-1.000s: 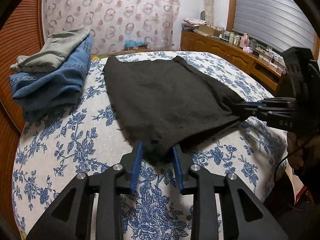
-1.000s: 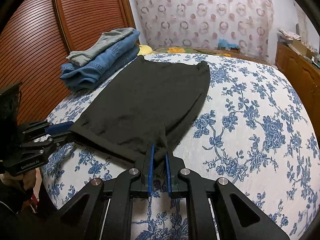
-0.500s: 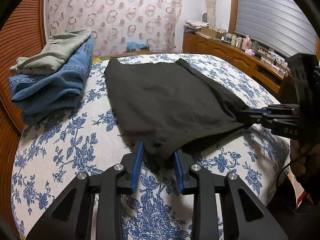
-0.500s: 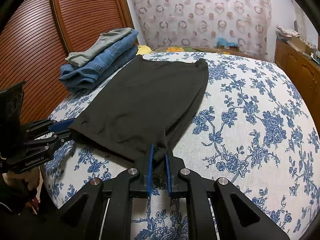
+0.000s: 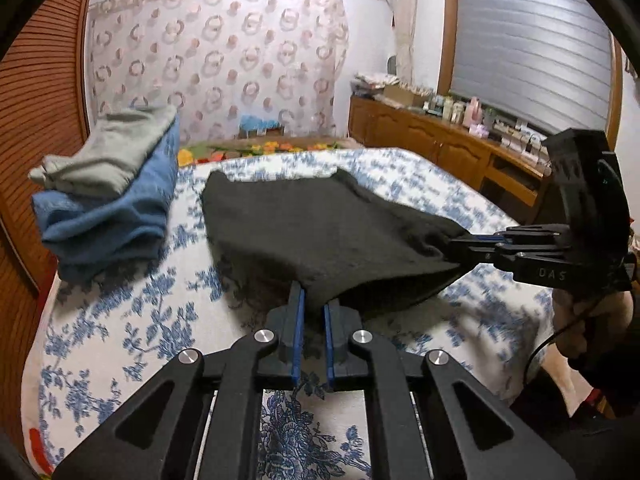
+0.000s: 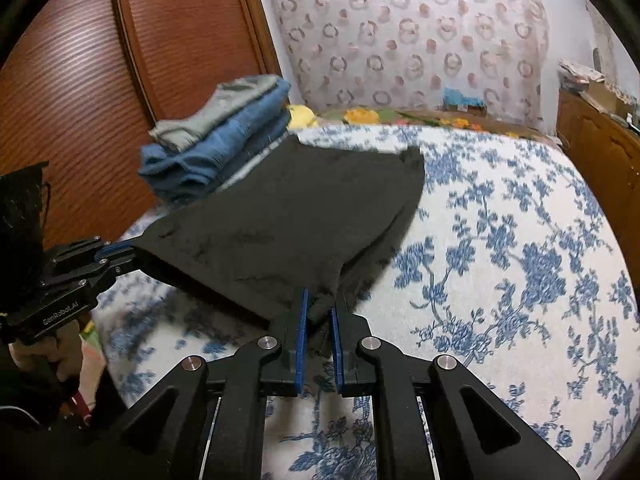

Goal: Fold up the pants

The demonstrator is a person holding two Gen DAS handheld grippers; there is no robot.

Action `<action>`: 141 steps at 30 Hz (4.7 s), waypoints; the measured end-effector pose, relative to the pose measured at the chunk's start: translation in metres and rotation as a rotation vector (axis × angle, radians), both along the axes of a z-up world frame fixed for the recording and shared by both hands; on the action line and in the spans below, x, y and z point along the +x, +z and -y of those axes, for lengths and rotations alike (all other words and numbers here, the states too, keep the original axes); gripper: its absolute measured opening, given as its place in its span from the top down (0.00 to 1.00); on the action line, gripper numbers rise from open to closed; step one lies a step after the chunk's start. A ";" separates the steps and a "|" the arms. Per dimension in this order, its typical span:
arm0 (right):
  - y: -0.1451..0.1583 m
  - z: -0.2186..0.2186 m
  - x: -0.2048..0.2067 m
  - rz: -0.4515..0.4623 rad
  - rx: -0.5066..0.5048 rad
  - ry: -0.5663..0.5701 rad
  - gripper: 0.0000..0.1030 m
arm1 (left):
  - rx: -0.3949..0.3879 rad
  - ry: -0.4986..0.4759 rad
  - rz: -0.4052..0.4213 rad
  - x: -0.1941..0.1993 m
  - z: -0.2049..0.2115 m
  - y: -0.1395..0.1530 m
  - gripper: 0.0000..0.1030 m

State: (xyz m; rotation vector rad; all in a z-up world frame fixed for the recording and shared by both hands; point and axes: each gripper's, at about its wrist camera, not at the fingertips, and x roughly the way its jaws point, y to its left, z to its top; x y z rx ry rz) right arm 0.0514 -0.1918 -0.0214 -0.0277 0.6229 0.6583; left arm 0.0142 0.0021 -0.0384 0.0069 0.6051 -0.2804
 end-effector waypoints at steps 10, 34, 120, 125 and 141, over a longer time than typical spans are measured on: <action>0.032 0.017 -0.031 0.081 0.054 0.021 0.90 | -0.022 -0.033 0.095 -0.019 0.000 0.042 0.91; 0.063 0.041 -0.074 0.195 0.075 0.040 0.90 | -0.029 -0.093 0.176 -0.046 0.010 0.080 0.91; 0.022 -0.044 0.087 0.056 -0.082 -0.068 0.90 | 0.018 0.045 -0.071 0.056 -0.021 -0.008 0.38; 0.026 -0.033 0.083 0.076 -0.080 -0.095 0.69 | 0.022 0.042 -0.076 0.056 -0.020 -0.007 0.38; 0.009 -0.027 0.096 0.015 -0.147 -0.017 0.68 | 0.041 0.055 -0.102 0.073 -0.022 -0.013 0.38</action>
